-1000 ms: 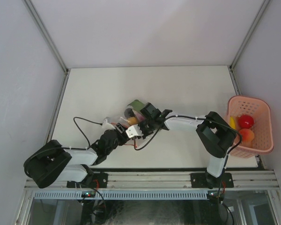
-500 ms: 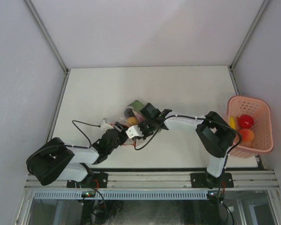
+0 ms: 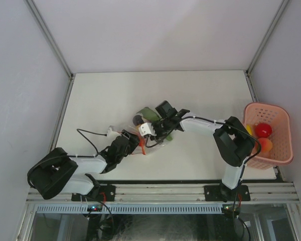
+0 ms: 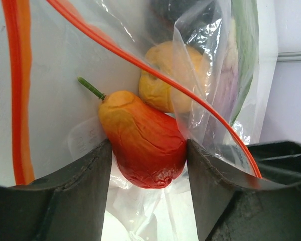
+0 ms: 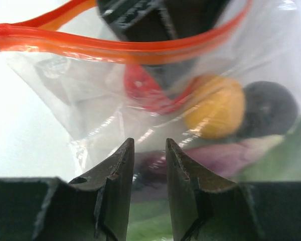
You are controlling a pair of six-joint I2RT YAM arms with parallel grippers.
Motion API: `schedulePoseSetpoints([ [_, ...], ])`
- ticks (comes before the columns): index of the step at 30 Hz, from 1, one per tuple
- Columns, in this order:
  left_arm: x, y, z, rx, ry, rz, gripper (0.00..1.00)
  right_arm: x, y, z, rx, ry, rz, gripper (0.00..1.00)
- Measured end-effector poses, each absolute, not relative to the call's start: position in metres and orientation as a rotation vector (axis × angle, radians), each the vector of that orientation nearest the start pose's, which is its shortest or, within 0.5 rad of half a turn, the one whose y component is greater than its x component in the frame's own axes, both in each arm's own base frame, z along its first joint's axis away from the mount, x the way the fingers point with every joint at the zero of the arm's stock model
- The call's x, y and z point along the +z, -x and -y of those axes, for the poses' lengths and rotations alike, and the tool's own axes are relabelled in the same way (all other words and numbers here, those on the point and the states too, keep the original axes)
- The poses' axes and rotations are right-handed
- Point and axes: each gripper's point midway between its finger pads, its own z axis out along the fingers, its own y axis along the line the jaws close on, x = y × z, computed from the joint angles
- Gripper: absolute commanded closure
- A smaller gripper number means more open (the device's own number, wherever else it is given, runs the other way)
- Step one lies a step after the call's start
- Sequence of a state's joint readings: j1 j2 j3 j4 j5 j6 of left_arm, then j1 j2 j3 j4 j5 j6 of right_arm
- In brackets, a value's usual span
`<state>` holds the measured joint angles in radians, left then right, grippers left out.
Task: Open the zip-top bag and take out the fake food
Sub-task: Pick up the fake fruit from the zipper food storage bag.
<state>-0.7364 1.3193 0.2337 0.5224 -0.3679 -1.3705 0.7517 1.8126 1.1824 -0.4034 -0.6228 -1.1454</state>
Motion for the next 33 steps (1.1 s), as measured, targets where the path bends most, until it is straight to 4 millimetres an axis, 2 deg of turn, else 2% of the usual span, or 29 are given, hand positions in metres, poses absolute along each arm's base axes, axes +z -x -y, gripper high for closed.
schedulePoseSetpoints([
  [5, 0.039, -0.262, 0.203, -0.843, 0.884, -2.029, 0.36, 0.088, -0.279, -0.356, 0.652, 2.077, -1.149, 0.66],
  [7, 0.040, -0.261, 0.202, -0.835, 0.871, -2.032, 0.32, 0.091, -0.283, -0.365, 0.653, 2.087, -1.113, 0.66],
  [12, 0.039, -0.261, 0.199, -0.808, 0.835, -2.042, 0.29, 0.074, -0.277, -0.378, 0.691, 2.150, -1.105, 0.65],
  [18, 0.039, -0.262, 0.197, -0.802, 0.792, -2.043, 0.29, 0.049, -0.267, -0.375, 0.722, 2.220, -1.125, 0.67],
  [27, 0.039, -0.262, 0.196, -0.820, 0.731, -2.032, 0.30, 0.043, -0.257, -0.375, 0.725, 2.274, -1.082, 0.74],
  [33, 0.037, -0.260, 0.195, -0.813, 0.712, -2.034, 0.41, 0.044, -0.253, -0.377, 0.736, 2.276, -1.091, 0.77],
])
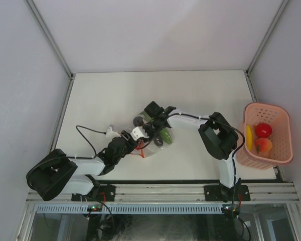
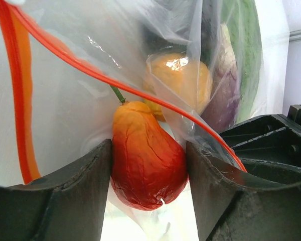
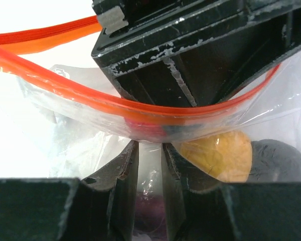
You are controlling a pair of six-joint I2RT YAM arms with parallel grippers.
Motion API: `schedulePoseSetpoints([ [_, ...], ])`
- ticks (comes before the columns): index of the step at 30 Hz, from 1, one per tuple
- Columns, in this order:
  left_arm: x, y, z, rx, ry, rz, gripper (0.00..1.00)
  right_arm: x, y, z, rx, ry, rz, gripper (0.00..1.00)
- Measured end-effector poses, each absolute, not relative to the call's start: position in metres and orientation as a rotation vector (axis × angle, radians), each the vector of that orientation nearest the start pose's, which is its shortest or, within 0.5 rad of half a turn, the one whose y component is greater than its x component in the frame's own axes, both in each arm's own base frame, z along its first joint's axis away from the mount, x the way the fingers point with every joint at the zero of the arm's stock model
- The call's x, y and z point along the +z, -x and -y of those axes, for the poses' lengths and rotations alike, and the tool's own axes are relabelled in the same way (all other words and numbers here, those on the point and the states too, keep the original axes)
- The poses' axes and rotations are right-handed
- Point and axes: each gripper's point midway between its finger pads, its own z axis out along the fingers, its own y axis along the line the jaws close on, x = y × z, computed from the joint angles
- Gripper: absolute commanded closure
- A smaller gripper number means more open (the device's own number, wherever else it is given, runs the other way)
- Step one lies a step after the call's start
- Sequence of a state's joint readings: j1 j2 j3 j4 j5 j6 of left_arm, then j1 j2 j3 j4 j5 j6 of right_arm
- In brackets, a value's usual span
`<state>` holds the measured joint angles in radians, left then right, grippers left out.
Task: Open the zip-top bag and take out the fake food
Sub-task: Pick up the fake fruit from the zipper food storage bag.
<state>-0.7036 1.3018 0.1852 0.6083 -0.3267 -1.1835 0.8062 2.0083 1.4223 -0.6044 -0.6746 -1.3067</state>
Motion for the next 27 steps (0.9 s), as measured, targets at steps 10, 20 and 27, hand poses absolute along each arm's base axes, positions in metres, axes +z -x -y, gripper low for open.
schedulePoseSetpoints([
  [10, 0.038, -0.252, 0.188, -0.807, 0.677, -2.031, 0.56, 0.043, -0.253, -0.375, 0.741, 2.258, -1.153, 0.77],
  [20, 0.055, -0.235, 0.173, -0.759, 0.544, -2.046, 0.61, 0.040, -0.268, -0.367, 0.669, 2.227, -1.265, 0.78],
  [27, 0.055, -0.218, 0.159, -0.699, 0.473, -2.093, 0.63, 0.041, -0.270, -0.366, 0.676, 2.197, -1.317, 0.76],
])
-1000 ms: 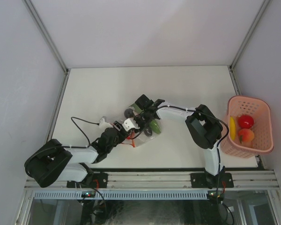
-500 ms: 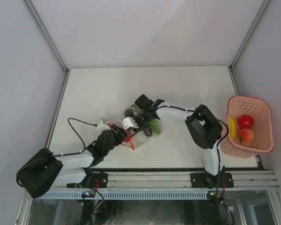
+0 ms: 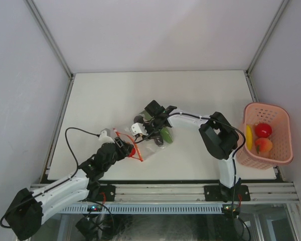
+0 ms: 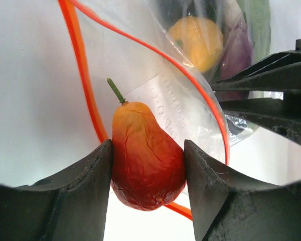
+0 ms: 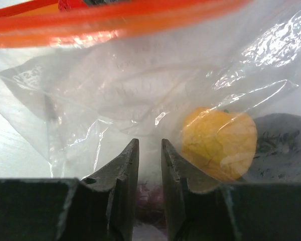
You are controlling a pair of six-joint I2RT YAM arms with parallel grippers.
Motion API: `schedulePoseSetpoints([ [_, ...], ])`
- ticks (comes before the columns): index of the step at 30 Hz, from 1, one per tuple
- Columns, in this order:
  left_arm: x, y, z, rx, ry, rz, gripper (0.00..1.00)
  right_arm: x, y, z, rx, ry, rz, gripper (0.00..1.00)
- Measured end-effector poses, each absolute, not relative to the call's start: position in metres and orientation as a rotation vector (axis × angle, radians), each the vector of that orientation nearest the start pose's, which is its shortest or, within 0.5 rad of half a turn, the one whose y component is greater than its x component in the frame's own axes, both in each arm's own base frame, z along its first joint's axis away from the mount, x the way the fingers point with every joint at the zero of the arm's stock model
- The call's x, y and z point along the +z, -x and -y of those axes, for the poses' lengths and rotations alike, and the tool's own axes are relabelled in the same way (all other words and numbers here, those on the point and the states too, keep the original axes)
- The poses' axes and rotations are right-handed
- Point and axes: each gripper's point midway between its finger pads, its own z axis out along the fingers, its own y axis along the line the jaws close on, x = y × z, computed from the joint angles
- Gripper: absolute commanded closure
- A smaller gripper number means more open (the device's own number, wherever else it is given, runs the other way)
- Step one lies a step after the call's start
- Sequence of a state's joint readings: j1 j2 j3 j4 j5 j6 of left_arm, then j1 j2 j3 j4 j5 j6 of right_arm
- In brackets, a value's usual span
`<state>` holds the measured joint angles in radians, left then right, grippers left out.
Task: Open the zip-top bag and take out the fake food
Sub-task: Pick up the fake fruit from the zipper food storage bag.
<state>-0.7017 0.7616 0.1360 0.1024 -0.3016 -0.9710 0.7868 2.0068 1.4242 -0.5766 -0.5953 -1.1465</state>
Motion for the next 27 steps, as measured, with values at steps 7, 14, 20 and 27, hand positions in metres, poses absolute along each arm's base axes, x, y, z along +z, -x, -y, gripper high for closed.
schedulePoseSetpoints([
  [7, 0.054, -0.201, 0.145, -0.666, 0.447, -2.127, 0.64, 0.070, -0.263, -0.368, 0.722, 2.140, -1.313, 0.71],
  [14, 0.062, -0.188, 0.142, -0.675, 0.428, -2.175, 0.65, 0.126, -0.248, -0.365, 0.795, 2.066, -1.247, 0.67],
  [20, 0.079, -0.180, 0.139, -0.713, 0.422, -2.151, 0.65, 0.184, -0.229, -0.354, 0.897, 1.975, -1.175, 0.59],
  [27, 0.111, -0.174, 0.141, -0.818, 0.413, -2.076, 0.65, 0.244, -0.213, -0.329, 1.061, 1.751, -1.163, 0.38],
])
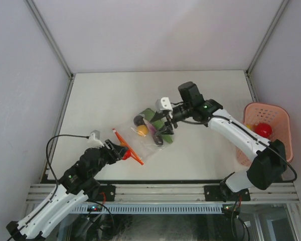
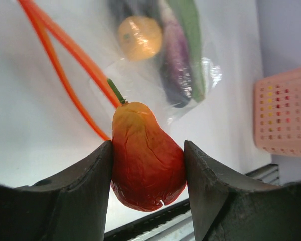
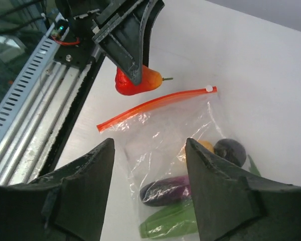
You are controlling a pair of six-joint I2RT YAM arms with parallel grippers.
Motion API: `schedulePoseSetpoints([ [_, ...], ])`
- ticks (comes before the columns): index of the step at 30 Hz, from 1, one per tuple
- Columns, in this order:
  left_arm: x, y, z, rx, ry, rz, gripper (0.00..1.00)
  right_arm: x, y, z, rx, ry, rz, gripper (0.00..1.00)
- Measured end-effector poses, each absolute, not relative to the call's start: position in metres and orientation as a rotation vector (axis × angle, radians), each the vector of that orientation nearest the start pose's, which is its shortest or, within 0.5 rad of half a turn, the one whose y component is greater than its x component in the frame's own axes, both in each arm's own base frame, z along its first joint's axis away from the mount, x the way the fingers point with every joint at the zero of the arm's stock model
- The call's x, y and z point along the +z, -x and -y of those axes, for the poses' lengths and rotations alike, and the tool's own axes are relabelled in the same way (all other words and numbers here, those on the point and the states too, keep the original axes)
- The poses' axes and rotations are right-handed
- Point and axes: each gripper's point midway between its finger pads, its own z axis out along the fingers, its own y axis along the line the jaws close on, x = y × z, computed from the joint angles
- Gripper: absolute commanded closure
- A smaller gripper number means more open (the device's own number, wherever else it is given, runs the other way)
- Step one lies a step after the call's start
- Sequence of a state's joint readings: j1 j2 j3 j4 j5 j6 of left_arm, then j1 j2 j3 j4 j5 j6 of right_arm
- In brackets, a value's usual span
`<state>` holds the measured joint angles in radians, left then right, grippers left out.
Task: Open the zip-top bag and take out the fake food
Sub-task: Pick up the fake fruit from the zipper food storage bag, then place the fake fruit in the bin.
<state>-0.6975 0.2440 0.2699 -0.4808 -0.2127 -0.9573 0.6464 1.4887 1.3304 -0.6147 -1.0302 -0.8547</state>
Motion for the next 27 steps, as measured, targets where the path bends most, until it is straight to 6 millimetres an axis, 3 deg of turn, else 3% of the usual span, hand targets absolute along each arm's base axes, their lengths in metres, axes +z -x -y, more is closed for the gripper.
schedulePoseSetpoints([
  [8, 0.172, -0.178, 0.166, -1.033, 0.250, -1.853, 0.67, 0.254, -0.223, -0.303, 1.346, 1.316, -1.429, 0.35],
  [16, 0.229, -0.188, 0.193, -1.089, -0.038, -1.581, 0.69, 0.281, -0.223, -0.320, 1.564, 1.102, -1.543, 0.37],
  [27, 0.259, -0.192, 0.214, -1.014, -0.340, -1.292, 0.70, 0.294, -0.214, -0.343, 1.735, 0.867, -1.687, 0.37],
])
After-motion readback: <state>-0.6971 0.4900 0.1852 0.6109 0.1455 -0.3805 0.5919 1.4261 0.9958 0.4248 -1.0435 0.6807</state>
